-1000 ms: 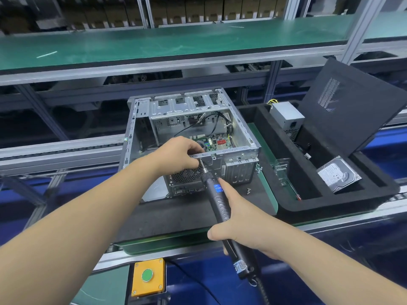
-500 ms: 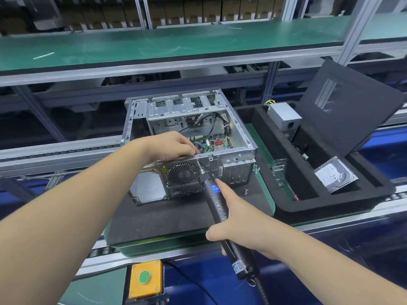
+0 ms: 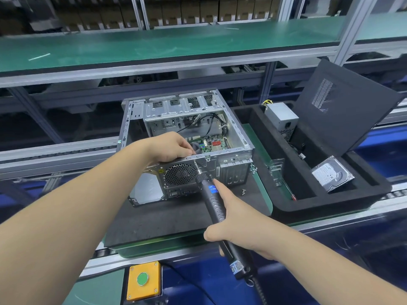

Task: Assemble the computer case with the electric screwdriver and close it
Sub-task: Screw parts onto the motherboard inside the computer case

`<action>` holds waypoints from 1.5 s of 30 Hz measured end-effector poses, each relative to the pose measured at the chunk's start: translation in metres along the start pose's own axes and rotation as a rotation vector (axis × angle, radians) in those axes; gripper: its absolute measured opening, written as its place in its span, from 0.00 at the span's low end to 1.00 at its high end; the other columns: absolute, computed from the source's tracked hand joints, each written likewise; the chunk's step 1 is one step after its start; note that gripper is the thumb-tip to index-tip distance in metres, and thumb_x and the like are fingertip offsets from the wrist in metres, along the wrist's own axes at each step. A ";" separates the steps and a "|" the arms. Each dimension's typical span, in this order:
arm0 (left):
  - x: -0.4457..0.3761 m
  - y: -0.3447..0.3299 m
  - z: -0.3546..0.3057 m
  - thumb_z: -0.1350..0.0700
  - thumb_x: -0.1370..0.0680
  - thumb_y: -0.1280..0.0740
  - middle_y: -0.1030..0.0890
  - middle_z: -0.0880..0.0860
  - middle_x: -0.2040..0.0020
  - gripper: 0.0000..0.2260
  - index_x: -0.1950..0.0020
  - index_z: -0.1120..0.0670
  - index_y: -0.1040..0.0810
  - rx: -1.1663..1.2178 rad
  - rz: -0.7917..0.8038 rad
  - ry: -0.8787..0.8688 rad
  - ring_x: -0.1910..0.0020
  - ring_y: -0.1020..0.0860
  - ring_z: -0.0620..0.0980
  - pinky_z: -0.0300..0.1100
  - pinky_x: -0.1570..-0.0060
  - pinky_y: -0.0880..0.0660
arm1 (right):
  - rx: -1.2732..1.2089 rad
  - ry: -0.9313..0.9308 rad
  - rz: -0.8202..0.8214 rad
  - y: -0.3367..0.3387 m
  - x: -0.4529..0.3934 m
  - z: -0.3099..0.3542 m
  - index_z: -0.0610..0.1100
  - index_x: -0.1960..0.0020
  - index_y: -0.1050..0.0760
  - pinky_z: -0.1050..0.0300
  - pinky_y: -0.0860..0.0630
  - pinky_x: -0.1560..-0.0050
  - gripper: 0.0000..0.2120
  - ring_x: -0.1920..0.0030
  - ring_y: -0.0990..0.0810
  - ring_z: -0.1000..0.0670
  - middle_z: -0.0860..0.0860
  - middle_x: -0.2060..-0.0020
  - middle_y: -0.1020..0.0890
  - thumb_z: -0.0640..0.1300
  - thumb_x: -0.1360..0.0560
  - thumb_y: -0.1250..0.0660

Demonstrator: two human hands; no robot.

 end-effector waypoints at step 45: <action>0.025 -0.015 0.000 0.46 0.17 0.38 0.16 0.49 0.53 0.13 0.43 0.50 0.18 -0.243 -0.073 -0.194 0.53 0.20 0.49 0.44 0.50 0.23 | 0.011 -0.011 -0.030 -0.009 0.002 0.004 0.72 0.20 0.59 0.49 0.14 0.54 0.57 0.66 0.20 0.51 0.49 0.49 0.17 0.46 0.36 0.28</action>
Point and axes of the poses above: each hand's wrist, its own x-axis away from the middle knuckle, its own y-axis out of the back of the hand, z = x × y, the point moved 6 cm from there along -x, towards the middle knuckle
